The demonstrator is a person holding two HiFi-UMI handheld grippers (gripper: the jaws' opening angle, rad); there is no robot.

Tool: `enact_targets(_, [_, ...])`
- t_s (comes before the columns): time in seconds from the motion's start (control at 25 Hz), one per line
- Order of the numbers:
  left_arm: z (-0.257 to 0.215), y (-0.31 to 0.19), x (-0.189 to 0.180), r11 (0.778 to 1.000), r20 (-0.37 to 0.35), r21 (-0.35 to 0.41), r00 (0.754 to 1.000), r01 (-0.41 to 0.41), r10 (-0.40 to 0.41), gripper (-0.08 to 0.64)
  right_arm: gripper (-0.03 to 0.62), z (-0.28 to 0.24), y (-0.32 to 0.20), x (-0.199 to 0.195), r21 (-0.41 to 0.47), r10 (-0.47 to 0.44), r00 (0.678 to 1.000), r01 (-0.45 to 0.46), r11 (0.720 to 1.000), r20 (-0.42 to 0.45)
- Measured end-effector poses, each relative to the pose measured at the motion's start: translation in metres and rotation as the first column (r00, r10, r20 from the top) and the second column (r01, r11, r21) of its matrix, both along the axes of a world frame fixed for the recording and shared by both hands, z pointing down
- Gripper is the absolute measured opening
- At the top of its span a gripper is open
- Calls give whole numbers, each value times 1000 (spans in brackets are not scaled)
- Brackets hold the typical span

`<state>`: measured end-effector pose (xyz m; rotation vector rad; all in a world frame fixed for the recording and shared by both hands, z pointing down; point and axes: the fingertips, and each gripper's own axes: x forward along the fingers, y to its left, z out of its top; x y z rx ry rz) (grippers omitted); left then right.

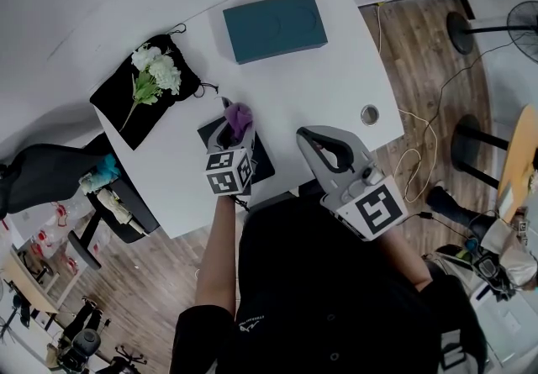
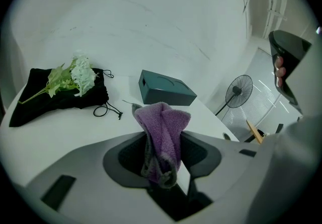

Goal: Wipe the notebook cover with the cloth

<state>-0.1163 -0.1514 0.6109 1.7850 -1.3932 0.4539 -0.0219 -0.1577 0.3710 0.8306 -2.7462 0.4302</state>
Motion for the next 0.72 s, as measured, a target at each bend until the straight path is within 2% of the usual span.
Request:
enact_targets(0.4, [19, -2, 2, 999, -28, -48, 1000, 9, -10, 178, 5, 11, 4, 0, -32, -11, 999, 10, 999, -44])
enact_targets(0.72, [27, -2, 1, 998, -60, -64, 998, 21, -24, 179, 6, 11, 6, -4, -21, -19, 999, 19, 1000, -28])
